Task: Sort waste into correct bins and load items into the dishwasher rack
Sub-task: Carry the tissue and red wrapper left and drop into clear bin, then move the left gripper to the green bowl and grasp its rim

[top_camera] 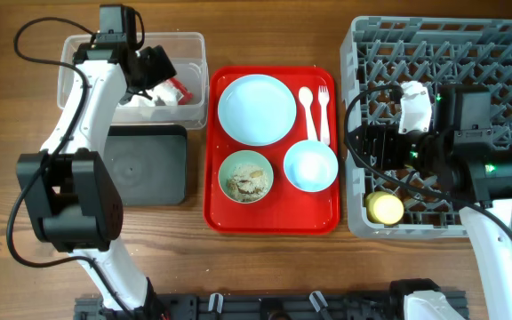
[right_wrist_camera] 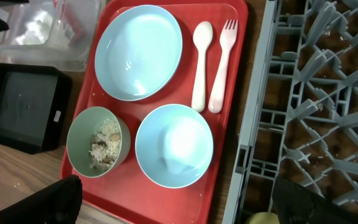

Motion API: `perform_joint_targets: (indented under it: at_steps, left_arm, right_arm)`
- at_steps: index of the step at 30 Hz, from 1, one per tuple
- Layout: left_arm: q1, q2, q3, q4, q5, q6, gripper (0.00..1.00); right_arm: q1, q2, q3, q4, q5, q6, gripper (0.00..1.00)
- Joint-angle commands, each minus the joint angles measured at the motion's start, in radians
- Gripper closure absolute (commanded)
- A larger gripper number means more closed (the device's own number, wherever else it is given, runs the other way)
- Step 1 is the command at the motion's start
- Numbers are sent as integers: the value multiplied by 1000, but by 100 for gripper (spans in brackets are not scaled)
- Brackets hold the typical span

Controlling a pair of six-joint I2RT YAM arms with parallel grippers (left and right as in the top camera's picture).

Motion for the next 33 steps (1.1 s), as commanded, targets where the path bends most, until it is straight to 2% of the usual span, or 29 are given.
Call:
perform_joint_targets:
  at_steps: [1,6,9,14,21,28,33]
  left_arm:
    - [1,-50,1,4,8,25,5]
    - [-10,-144,1,-16,137,140,2]
    - [-31,-229,0,-79,221,187,2]
    - [-105,-351,0,-256,290,187,0]
    - [-263,-379,-6,-423,288,186,1]
    - [-419,-379,-73,-385,286,129,5]
    - [-528,-377,-180,-286,253,30,19]
  right_arm:
    - [6,3,19,1,-24,-11,0]
    - [6,3,19,5,-24,-11,0]
    - [6,3,19,11,-24,-11,0]
    - [6,3,19,15,-24,-11,0]
    - [6,3,19,18,-24,-10,0]
    - [6,3,19,18,-24,-10,0]
    - [6,3,19,17,-24,-10,0]
